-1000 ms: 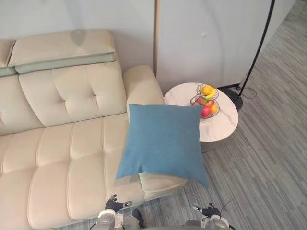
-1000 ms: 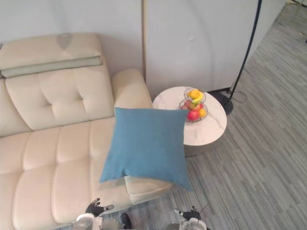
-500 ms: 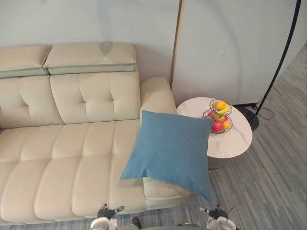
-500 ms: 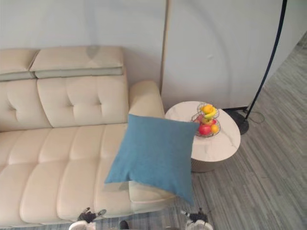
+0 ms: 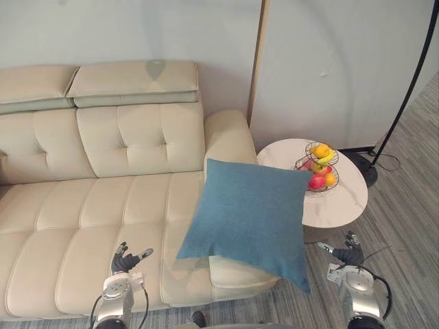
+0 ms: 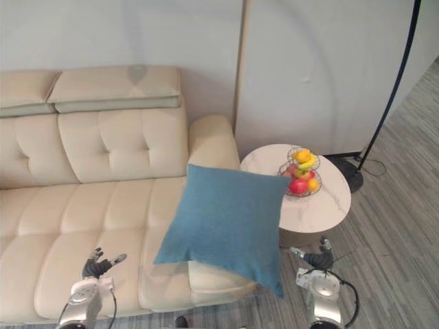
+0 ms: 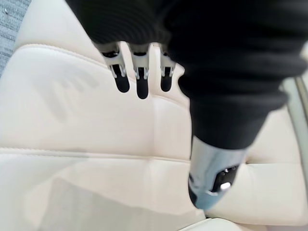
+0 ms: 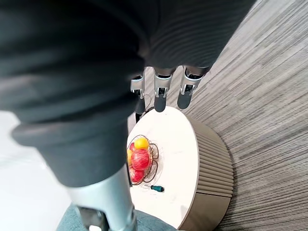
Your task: Pick up cushions and gather them together orderly.
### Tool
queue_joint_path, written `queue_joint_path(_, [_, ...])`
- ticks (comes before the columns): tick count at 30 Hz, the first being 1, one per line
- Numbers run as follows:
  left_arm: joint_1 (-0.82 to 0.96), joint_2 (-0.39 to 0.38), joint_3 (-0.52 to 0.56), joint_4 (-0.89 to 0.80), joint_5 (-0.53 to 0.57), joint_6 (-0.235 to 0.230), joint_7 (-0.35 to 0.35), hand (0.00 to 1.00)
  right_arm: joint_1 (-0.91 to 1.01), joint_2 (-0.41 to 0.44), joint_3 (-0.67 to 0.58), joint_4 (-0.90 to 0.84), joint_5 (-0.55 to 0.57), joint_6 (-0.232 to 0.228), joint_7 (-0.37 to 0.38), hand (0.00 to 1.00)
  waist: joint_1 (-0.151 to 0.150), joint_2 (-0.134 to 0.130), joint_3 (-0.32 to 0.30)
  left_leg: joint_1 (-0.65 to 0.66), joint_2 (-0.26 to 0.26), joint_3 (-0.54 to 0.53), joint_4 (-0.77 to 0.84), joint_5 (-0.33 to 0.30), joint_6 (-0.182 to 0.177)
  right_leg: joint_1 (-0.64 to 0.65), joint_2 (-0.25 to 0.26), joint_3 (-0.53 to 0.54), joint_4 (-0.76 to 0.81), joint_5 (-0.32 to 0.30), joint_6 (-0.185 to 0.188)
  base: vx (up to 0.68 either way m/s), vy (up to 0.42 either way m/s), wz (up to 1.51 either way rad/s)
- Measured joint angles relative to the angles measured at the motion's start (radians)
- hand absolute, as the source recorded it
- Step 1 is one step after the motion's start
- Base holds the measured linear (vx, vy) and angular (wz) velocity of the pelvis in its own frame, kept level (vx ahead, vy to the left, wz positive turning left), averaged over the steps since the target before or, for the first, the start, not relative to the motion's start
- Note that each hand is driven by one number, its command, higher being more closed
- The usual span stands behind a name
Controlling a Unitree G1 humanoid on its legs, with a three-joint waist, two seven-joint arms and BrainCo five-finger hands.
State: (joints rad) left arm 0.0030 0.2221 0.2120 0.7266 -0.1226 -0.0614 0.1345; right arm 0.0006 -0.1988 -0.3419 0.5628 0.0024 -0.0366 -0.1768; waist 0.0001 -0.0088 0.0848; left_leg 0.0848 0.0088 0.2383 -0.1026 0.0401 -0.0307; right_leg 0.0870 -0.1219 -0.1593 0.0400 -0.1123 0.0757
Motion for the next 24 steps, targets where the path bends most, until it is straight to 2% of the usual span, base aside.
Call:
queue_joint_path(7, [-0.098,-0.019,-0.159,-0.005,-0.018,0.000,0.019,0.00,-0.065,0.004,0.051,0.021,0.041,0.000,-0.024,0.00,-0.011,0.018,0.009,-0.056,-0.003,-0.010,0.000,0.009,0.006,-0.037,0.002,-0.008,-0.032,0.029,-0.002,0.00,0.000,0.01])
queue_joint_path(12, [-0.255,-0.059,-0.282,-0.009,-0.054,-0.001,0.040,0.00,-0.210,0.027,0.126,0.059,0.085,0.000,-0.060,0.00,-0.017,0.031,0.097,-0.163,0.010,0.003,0.000,0.048,0.014,-0.149,0.013,0.015,-0.032,0.073,-0.013,-0.07,0.006,-0.12])
queue_joint_path(14, [-0.301,-0.067,-0.322,-0.021,-0.061,-0.001,0.043,0.00,-0.260,0.048,0.160,0.067,0.097,0.000,-0.074,0.00,-0.017,0.028,0.128,-0.190,0.018,0.017,0.001,0.057,0.015,-0.195,0.018,0.035,-0.001,0.074,-0.014,-0.06,0.008,-0.27])
queue_joint_path(17, [-0.372,-0.099,-0.366,-0.030,-0.077,-0.003,0.077,0.00,-0.317,0.073,0.201,0.065,0.128,-0.005,-0.094,0.00,-0.012,0.029,0.133,-0.257,0.031,0.051,0.005,0.067,0.018,-0.303,0.021,0.068,0.058,0.074,-0.015,-0.07,0.005,-0.32])
queue_joint_path(18, [-0.402,-0.101,-0.375,-0.030,-0.079,-0.004,0.085,0.00,-0.338,0.082,0.203,0.057,0.136,-0.010,-0.107,0.00,-0.012,0.028,0.159,-0.268,0.033,0.060,0.020,0.067,0.019,-0.318,0.019,0.080,0.079,0.073,-0.015,-0.06,0.018,-0.20])
queue_joint_path(19, [-0.429,-0.103,-0.384,-0.030,-0.084,-0.006,0.096,0.00,-0.342,0.086,0.212,0.037,0.142,-0.012,-0.112,1.00,-0.011,0.028,0.179,-0.282,0.034,0.062,0.037,0.066,0.019,-0.337,0.016,0.083,0.099,0.069,-0.019,-0.09,0.009,-0.13])
queue_joint_path(20, [-0.444,-0.098,-0.386,-0.030,-0.093,-0.010,0.102,0.00,-0.349,0.084,0.227,0.033,0.153,-0.016,-0.117,1.00,-0.010,0.028,0.180,-0.305,0.037,0.064,0.048,0.065,0.019,-0.364,0.015,0.084,0.116,0.066,-0.023,-0.12,0.003,-0.05])
queue_joint_path(21, [-0.465,-0.092,-0.387,-0.030,-0.098,-0.013,0.104,1.00,-0.360,0.084,0.240,0.024,0.157,-0.016,-0.119,1.00,-0.007,0.027,0.182,-0.335,0.042,0.070,0.056,0.064,0.020,-0.402,0.015,0.088,0.140,0.064,-0.025,-0.11,-0.007,-0.10])
queue_joint_path(24, [-0.483,-0.089,-0.395,-0.038,-0.122,-0.020,0.110,1.00,-0.382,0.085,0.282,-0.011,0.168,-0.022,-0.129,1.00,0.002,0.027,0.206,-0.349,0.050,0.083,0.059,0.065,0.018,-0.435,0.018,0.095,0.168,0.062,-0.027,-0.07,-0.015,-0.11])
